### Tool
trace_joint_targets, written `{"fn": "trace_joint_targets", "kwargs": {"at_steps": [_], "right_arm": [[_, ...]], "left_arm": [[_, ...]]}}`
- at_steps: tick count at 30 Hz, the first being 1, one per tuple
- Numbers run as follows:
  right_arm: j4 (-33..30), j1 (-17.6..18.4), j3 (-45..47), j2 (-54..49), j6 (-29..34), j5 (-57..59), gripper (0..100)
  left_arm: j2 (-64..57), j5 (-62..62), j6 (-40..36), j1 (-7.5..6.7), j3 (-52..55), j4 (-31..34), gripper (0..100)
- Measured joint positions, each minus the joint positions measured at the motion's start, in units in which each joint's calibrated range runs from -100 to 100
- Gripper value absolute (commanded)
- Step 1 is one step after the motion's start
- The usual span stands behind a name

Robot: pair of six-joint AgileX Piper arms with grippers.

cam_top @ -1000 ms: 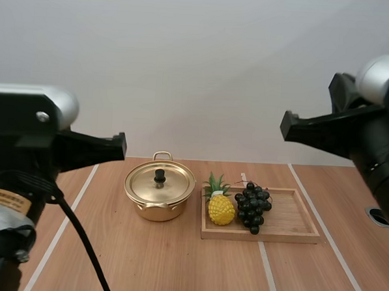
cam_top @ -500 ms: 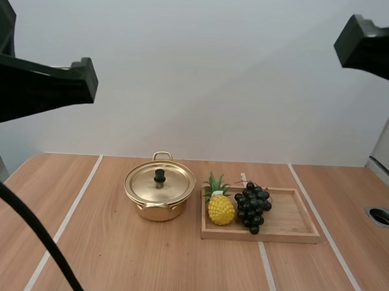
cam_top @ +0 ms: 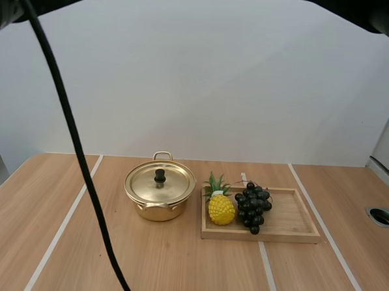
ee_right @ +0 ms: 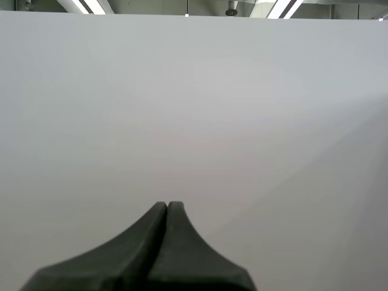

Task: Open the pot, put the grape inside, and close it

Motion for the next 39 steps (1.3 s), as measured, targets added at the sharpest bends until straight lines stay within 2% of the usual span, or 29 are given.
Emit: {"fn": "trace_joint_targets", "kwargs": {"at_steps": [7, 8, 10, 11, 12, 14, 16, 17, 28, 31, 36, 39], "right_arm": [[0.0, 0.0, -4.3, 9.2, 0.0, 0.0, 0], [0.0, 0.0, -4.6, 9.9, 0.0, 0.0, 0], [0.0, 0.0, -4.8, 10.5, 0.0, 0.0, 0], [0.0, 0.0, -4.8, 10.7, 0.0, 0.0, 7], [0.0, 0.0, -4.9, 10.7, 0.0, 0.0, 19], [0.0, 0.0, -4.9, 10.7, 0.0, 0.0, 51], [0.0, 0.0, -5.1, 10.7, 0.0, 0.0, 92], [0.0, 0.0, -5.2, 10.7, 0.0, 0.0, 100], [0.0, 0.0, -5.2, 8.6, 5.1, 0.0, 100], [0.0, 0.0, -5.2, 8.6, 5.2, 0.0, 100], [0.0, -0.3, -5.2, 8.7, 4.0, 3.1, 100], [0.0, -0.8, -5.2, 8.9, 2.4, 4.7, 100]], "left_arm": [[10.9, 1.9, 0.0, 0.00, -8.0, 0.0, 1], [11.8, 2.6, 0.0, 0.00, -8.4, 0.0, 3], [13.1, 3.6, 0.0, 0.00, -9.1, 0.0, 13], [13.7, 4.2, 0.0, 0.00, -9.5, 0.0, 20], [14.0, 5.1, 0.0, 0.00, -9.6, 0.1, 29], [14.4, 6.5, 0.0, 0.00, -10.2, 0.1, 51], [14.7, 7.3, 0.8, 0.00, -10.6, 0.1, 81], [14.7, 7.6, 1.5, 0.00, -10.6, 0.2, 98], [14.8, 11.7, 9.2, 0.00, -10.6, 0.2, 100], [14.8, 11.7, 13.8, 0.00, -10.6, 0.1, 100], [17.5, 15.9, 23.5, 0.10, -10.6, -5.8, 100], [19.2, 17.6, 25.8, 0.10, -10.6, -7.7, 100]]}}
